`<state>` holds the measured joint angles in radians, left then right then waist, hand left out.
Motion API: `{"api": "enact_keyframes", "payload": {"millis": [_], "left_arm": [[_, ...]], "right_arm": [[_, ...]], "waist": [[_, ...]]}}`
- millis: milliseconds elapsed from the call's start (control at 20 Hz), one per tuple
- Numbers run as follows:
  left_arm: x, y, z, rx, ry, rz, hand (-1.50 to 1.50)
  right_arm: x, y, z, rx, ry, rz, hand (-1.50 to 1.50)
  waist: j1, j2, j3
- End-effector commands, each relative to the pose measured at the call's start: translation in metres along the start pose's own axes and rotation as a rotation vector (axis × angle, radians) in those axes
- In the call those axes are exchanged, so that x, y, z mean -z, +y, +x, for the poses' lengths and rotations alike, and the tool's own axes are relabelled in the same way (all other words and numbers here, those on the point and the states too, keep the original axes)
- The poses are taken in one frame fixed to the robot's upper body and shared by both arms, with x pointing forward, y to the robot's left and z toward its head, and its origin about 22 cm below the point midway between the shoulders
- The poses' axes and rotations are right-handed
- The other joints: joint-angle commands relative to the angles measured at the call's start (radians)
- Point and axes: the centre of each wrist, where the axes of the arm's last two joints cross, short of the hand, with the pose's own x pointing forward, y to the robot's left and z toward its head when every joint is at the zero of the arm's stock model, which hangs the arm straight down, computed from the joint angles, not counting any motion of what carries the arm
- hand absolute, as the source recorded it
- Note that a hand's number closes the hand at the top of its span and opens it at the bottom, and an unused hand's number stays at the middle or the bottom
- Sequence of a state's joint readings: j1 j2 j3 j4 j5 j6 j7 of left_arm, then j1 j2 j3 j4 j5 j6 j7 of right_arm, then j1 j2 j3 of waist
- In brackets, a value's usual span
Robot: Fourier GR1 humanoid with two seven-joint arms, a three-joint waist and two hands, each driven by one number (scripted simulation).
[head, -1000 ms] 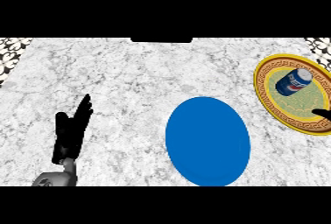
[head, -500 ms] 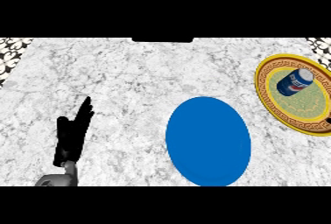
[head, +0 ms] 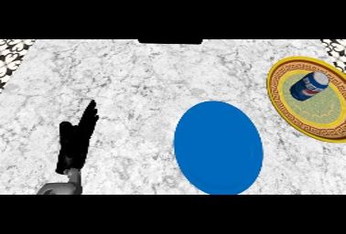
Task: Pick the can from the plate and place it in the plate
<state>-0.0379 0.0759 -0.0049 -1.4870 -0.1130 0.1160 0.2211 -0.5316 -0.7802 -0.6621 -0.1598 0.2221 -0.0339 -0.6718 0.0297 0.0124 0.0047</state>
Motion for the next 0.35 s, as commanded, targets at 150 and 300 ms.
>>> {"api": "enact_keyframes", "payload": {"millis": [150,300], "left_arm": [[0.012,0.015,-0.001,-0.021,-0.003,-0.007,0.00],[0.005,-0.006,0.002,0.005,0.016,0.003,0.00]], "right_arm": [[-0.011,-0.027,-0.010,-0.031,0.018,-0.020,-1.50],[-0.012,-0.021,-0.013,-0.057,0.033,-0.032,-1.50]], "waist": [[-0.004,0.002,0.000],[-0.002,0.000,0.001]]}}
